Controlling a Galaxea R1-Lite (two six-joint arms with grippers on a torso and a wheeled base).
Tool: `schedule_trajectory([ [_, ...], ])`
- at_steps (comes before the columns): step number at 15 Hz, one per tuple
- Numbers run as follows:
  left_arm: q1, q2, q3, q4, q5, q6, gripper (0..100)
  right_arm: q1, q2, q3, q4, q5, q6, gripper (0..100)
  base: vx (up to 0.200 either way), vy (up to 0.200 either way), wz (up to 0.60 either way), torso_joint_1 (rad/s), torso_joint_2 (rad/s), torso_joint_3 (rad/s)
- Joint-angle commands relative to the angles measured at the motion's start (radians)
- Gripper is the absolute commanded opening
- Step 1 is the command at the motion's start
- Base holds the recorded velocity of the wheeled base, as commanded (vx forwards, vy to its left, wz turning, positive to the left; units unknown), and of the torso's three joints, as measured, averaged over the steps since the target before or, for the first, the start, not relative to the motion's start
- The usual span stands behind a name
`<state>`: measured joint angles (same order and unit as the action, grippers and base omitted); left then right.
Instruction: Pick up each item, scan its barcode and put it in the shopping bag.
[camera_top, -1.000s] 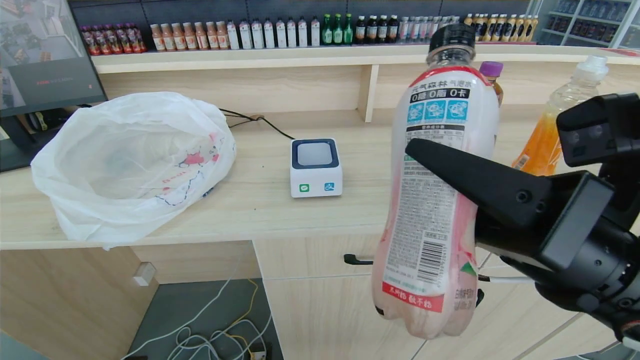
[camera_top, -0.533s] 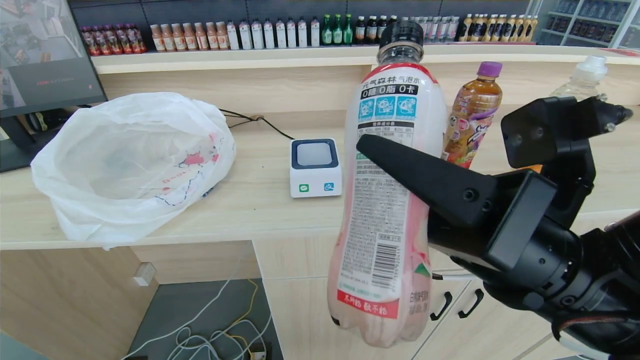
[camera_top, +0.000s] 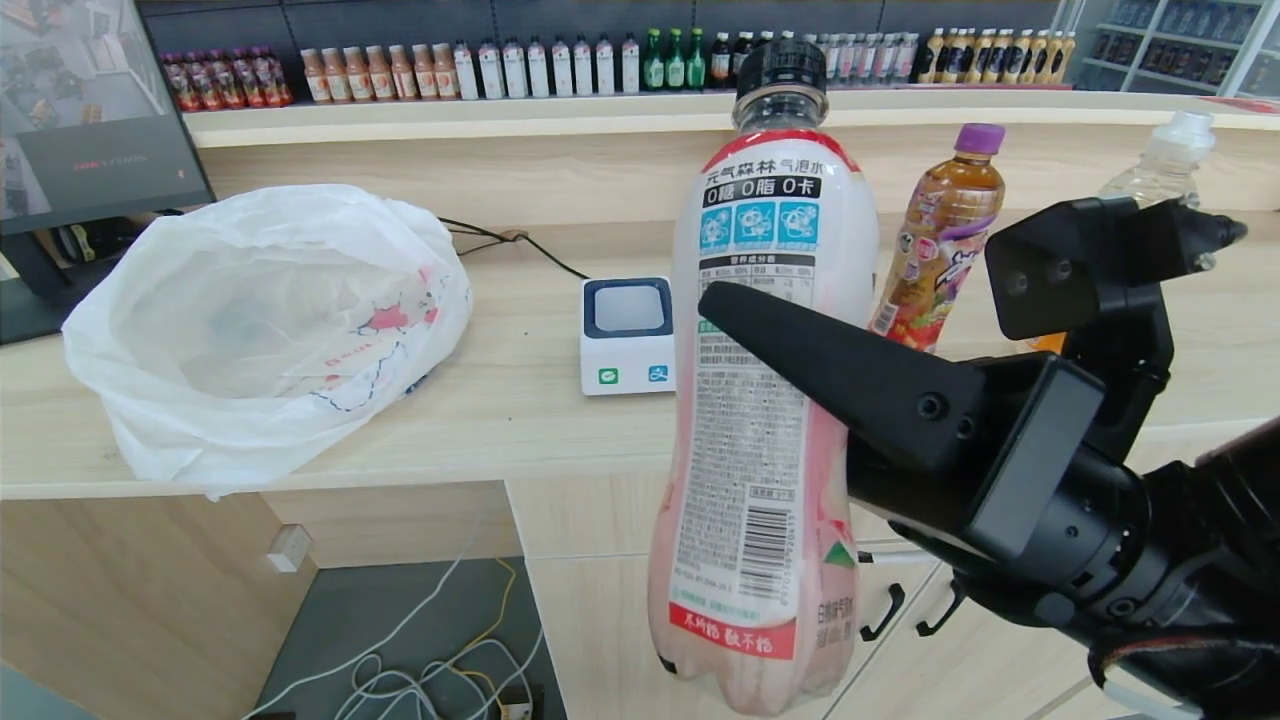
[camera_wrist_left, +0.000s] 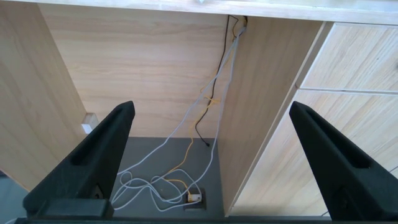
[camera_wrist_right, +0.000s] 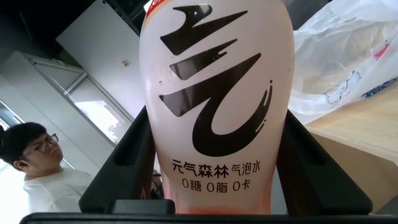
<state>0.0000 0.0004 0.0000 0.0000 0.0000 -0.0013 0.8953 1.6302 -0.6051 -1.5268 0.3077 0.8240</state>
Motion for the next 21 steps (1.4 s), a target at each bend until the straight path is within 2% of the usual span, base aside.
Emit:
schedule_trajectory([
  [1,0.000,0.000,0.000,0.000,0.002,0.000,100,0.001,-0.003,0.005,-0.001,0.001,0.000,0,0.000,0.000,0.00,0.000,0.00,0.000],
  [16,0.000,0.000,0.000,0.000,0.000,0.000,100,-0.001,-0.043,0.021,-0.027,0.001,-0.025,0,0.000,0.000,0.00,0.000,0.00,0.000],
  [21,0.000,0.000,0.000,0.000,0.002,0.000,100,-0.016,-0.066,0.119,-0.026,-0.007,-0.164,0,0.000,0.000,0.00,0.000,0.00,0.000],
])
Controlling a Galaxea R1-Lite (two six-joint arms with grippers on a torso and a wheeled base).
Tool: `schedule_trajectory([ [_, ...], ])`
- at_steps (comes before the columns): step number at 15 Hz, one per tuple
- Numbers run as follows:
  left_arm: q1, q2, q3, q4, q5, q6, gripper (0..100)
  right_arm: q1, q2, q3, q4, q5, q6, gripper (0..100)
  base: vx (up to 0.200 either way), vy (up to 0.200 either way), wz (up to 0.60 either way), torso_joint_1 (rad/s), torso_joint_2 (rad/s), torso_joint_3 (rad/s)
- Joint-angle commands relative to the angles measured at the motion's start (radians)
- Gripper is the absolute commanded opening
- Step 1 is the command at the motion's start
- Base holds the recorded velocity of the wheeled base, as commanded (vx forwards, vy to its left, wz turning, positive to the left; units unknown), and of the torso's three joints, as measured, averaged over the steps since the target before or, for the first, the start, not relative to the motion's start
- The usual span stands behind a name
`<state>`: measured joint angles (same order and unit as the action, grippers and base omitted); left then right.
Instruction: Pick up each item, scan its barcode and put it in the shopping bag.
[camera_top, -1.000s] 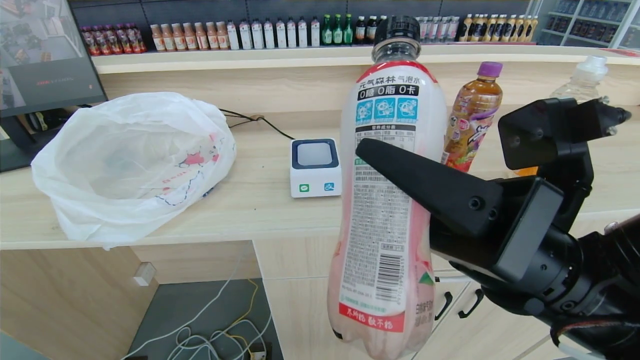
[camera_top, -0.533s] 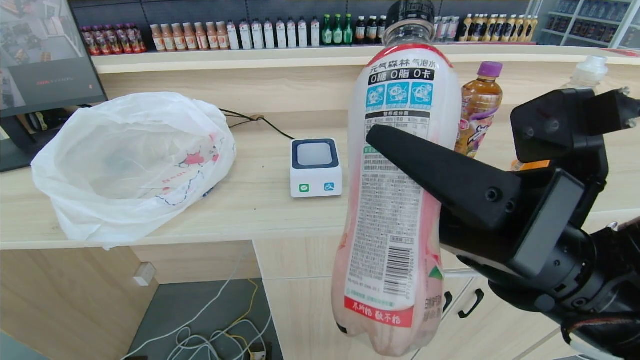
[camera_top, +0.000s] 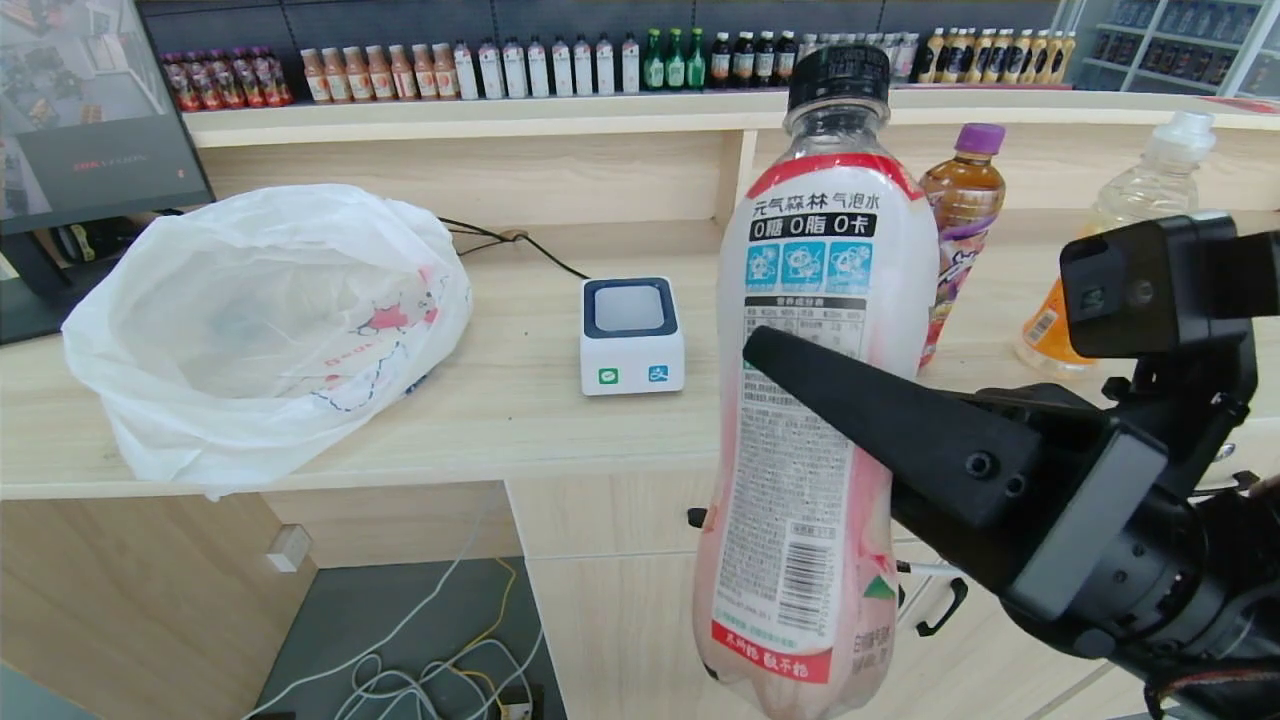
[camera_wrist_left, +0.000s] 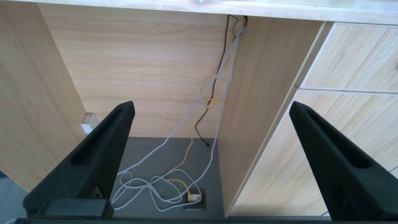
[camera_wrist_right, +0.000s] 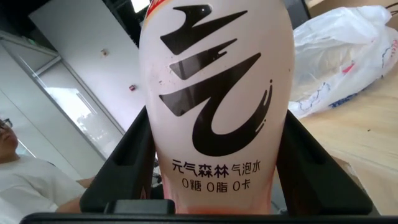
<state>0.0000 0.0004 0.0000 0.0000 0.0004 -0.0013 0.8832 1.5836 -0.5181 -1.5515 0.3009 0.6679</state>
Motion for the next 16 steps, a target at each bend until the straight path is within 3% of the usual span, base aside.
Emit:
schedule_trajectory([
  [1,0.000,0.000,0.000,0.000,0.001,0.000,100,-0.004,-0.028,0.044,-0.001,0.000,-0.019,0,0.000,0.000,0.00,0.000,0.00,0.000],
  [6,0.000,0.000,0.000,0.000,0.001,0.000,100,-0.092,-0.060,0.132,0.008,-0.002,-0.252,0,0.000,0.000,0.00,0.000,0.00,0.000],
  [10,0.000,0.000,0.000,0.000,0.000,0.000,100,-0.148,-0.100,0.115,0.031,-0.230,-0.392,0,0.000,0.000,0.00,0.000,0.00,0.000],
  [13,-0.002,0.000,0.000,0.000,0.000,0.006,100,-0.171,-0.114,0.081,0.044,-0.269,-0.504,0,0.000,0.000,0.00,0.000,0.00,0.000],
  [16,-0.002,0.000,0.000,0.000,0.000,0.004,100,-0.199,-0.137,0.127,0.036,-0.401,-0.691,0,0.000,0.000,0.00,0.000,0.00,0.000],
])
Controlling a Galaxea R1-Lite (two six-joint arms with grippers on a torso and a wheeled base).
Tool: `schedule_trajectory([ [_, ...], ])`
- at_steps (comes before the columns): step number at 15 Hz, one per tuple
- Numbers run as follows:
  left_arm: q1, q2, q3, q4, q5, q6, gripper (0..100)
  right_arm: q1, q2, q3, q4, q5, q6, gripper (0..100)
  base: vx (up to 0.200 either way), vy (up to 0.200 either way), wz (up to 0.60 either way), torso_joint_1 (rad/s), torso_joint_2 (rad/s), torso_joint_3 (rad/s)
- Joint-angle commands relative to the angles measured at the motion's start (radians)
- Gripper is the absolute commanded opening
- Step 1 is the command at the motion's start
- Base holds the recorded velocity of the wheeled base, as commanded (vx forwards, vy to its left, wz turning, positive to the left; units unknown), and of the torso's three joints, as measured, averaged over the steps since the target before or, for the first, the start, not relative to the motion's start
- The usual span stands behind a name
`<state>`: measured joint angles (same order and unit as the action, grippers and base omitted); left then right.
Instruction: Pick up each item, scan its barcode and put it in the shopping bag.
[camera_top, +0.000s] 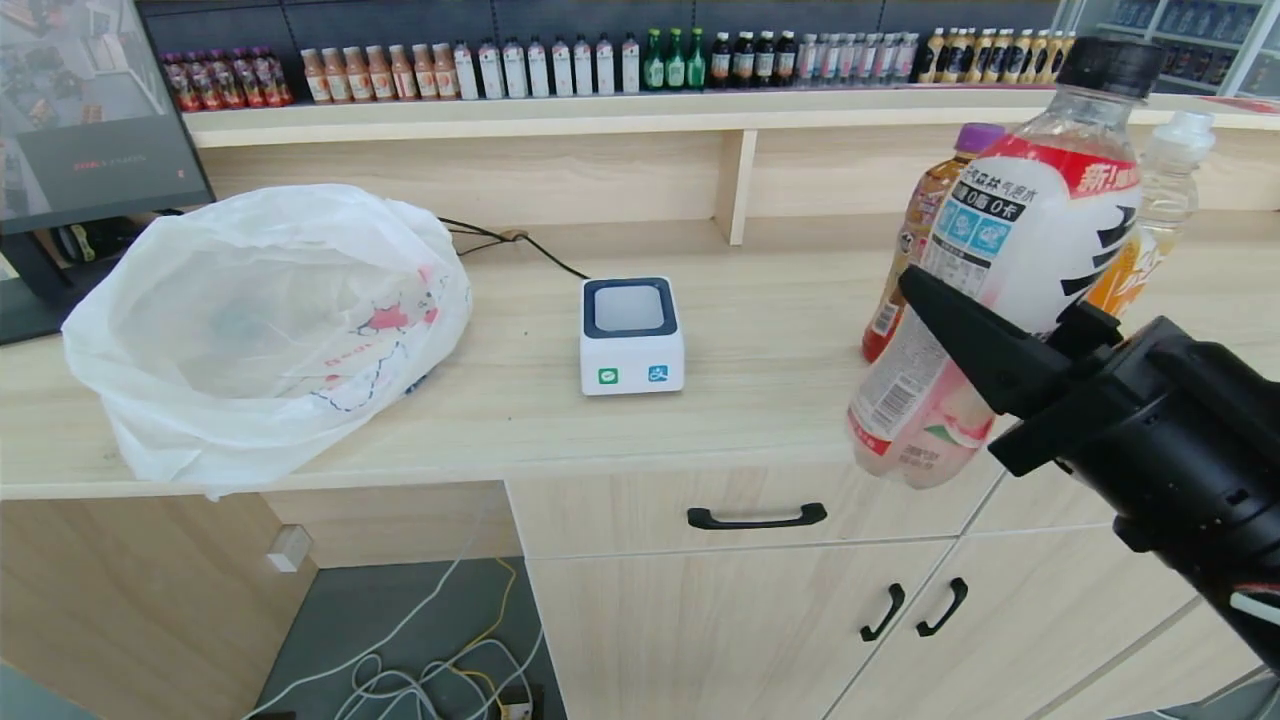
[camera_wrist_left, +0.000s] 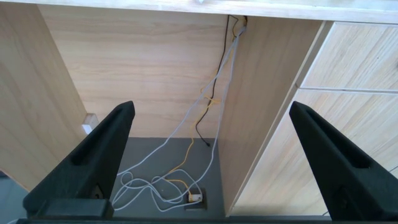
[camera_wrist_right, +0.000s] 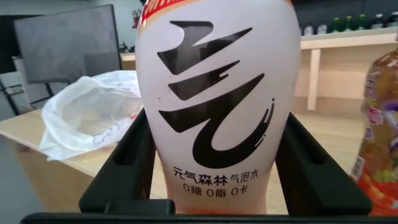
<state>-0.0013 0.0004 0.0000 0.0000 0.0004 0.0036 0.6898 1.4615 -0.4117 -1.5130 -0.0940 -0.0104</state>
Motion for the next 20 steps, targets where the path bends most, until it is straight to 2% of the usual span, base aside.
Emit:
schedule_trajectory([
  [1,0.000,0.000,0.000,0.000,0.000,-0.001,100,-0.006,-0.023,0.036,-0.006,-0.047,-0.029,0,0.000,0.000,0.00,0.000,0.00,0.000],
  [4,0.001,0.000,0.000,0.000,0.001,-0.002,100,-0.010,-0.026,0.014,-0.004,-0.061,-0.083,0,0.000,0.000,0.00,0.000,0.00,0.000],
  [6,0.001,0.000,0.000,0.000,0.001,-0.005,100,-0.012,-0.024,-0.001,-0.015,-0.159,-0.097,0,0.000,0.000,0.00,0.000,0.00,0.000],
  [7,0.001,0.000,0.000,0.000,0.001,-0.005,100,-0.012,-0.027,-0.004,-0.027,-0.158,-0.100,0,0.000,0.000,0.00,0.000,0.00,0.000],
  [14,0.001,0.000,0.000,0.000,0.001,-0.010,100,-0.016,-0.046,0.042,-0.047,-0.150,-0.132,0,0.000,0.200,0.00,0.004,0.00,-0.002],
  [20,0.001,0.000,0.000,0.000,0.001,-0.016,100,-0.018,-0.038,0.062,-0.046,-0.098,-0.129,0,0.000,0.200,0.00,0.002,0.00,0.003],
])
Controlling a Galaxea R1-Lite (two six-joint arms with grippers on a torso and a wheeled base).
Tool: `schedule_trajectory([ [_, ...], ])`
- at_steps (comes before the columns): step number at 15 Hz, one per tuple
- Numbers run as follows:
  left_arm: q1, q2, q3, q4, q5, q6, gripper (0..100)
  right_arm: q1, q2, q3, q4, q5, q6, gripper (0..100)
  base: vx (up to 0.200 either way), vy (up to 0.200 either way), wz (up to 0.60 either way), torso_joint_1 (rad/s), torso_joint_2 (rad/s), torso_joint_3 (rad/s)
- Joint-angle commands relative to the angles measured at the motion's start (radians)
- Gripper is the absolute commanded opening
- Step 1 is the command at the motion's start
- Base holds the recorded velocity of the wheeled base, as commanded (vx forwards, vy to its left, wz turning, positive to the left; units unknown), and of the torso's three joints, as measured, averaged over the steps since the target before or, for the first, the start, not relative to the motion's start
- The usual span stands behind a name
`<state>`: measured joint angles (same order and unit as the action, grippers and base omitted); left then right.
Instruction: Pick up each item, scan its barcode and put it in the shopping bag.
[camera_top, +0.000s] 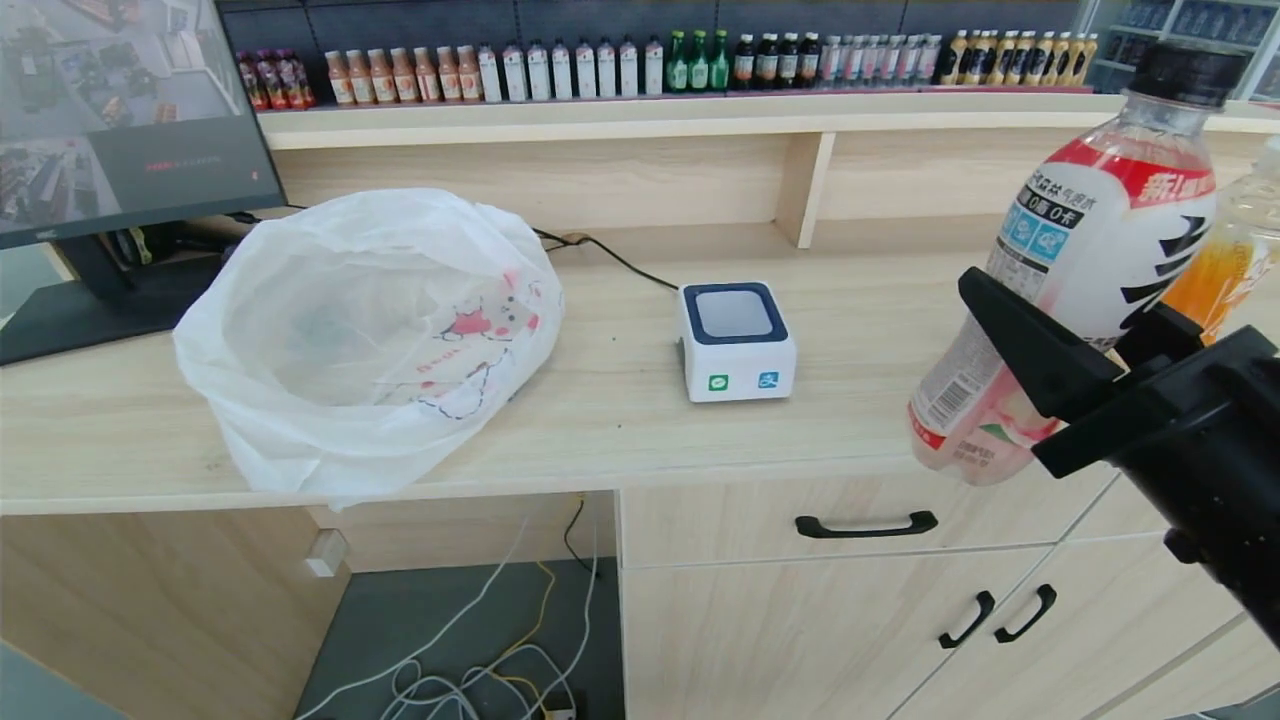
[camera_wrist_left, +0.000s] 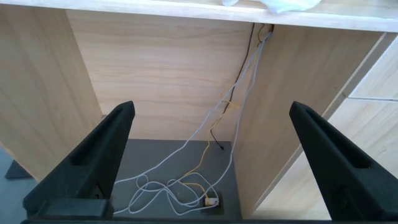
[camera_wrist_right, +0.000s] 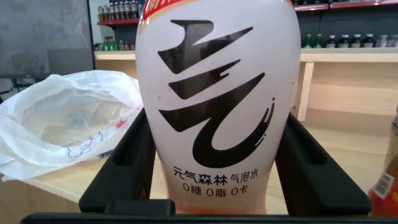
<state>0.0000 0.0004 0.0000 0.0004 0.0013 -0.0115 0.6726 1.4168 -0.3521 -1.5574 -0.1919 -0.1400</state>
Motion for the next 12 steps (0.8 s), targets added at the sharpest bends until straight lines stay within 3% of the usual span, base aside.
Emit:
schedule_trajectory([
  [1,0.000,0.000,0.000,0.000,0.000,0.001,100,-0.001,0.007,0.004,-0.001,0.000,-0.001,0,0.000,0.200,0.00,0.002,0.00,-0.002],
  [2,0.000,0.000,0.000,0.000,0.000,0.004,100,0.001,0.007,0.005,-0.001,0.000,-0.001,0,0.000,0.200,0.00,0.007,0.01,-0.002],
  [12,0.000,0.000,0.000,0.000,0.000,0.008,100,0.010,0.014,-0.011,0.010,0.005,-0.059,0,0.000,0.000,0.00,0.000,0.00,0.000],
])
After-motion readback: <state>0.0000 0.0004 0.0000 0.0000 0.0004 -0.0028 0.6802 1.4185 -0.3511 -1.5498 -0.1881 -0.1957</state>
